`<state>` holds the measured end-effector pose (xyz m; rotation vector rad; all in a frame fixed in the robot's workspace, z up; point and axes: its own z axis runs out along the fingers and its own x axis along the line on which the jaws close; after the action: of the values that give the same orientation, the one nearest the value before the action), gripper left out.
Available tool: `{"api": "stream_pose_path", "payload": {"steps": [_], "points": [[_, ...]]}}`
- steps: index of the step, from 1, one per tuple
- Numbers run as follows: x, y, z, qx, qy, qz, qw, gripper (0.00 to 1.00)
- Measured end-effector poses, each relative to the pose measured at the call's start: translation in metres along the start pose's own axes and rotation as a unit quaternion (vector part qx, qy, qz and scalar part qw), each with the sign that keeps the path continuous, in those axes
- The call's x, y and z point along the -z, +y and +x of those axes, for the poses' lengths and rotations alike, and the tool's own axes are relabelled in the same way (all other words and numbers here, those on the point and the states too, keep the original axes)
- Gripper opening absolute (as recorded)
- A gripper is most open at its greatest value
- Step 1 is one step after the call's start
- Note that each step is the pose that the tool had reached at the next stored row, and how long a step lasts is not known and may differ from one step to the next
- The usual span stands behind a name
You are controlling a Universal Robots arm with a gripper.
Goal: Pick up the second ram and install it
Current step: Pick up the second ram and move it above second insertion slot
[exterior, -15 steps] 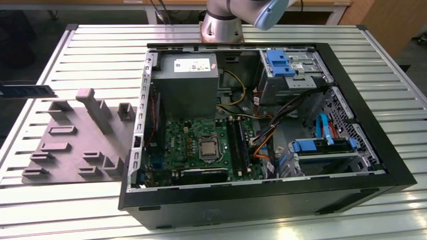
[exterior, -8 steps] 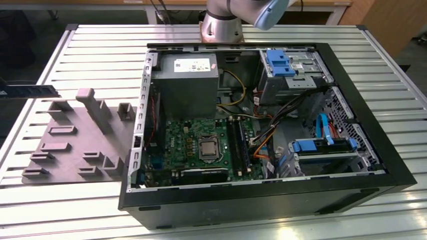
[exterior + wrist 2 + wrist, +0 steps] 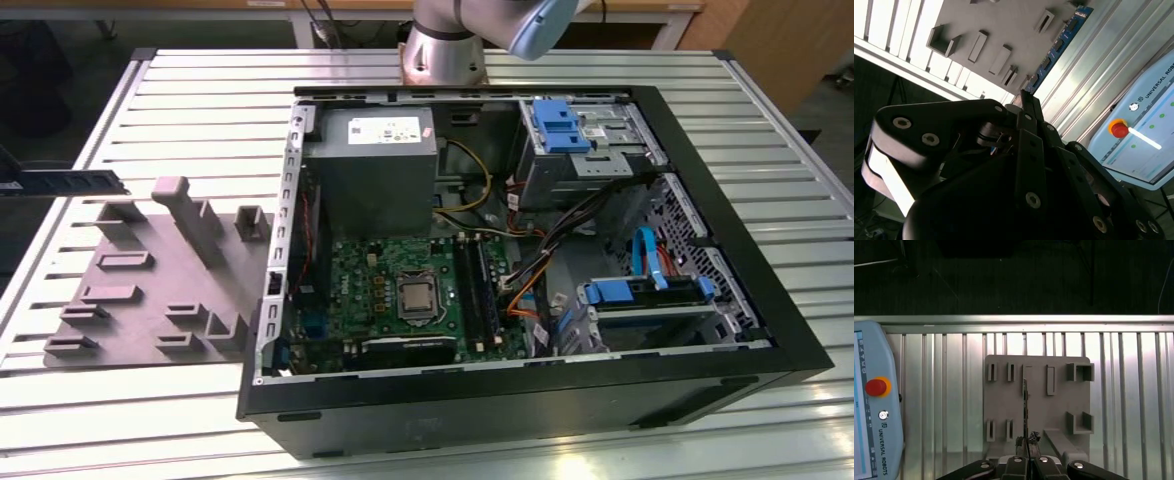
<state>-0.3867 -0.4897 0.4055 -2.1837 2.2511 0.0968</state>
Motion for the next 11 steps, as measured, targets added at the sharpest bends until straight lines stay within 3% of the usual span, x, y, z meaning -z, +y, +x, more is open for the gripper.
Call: {"api": "stream_pose_path", "payload": {"steps": [11], "points": [[0.0003, -0.0080, -0.0002, 0.000, 0.0000, 0.0000, 1.0000, 0.11]]}}
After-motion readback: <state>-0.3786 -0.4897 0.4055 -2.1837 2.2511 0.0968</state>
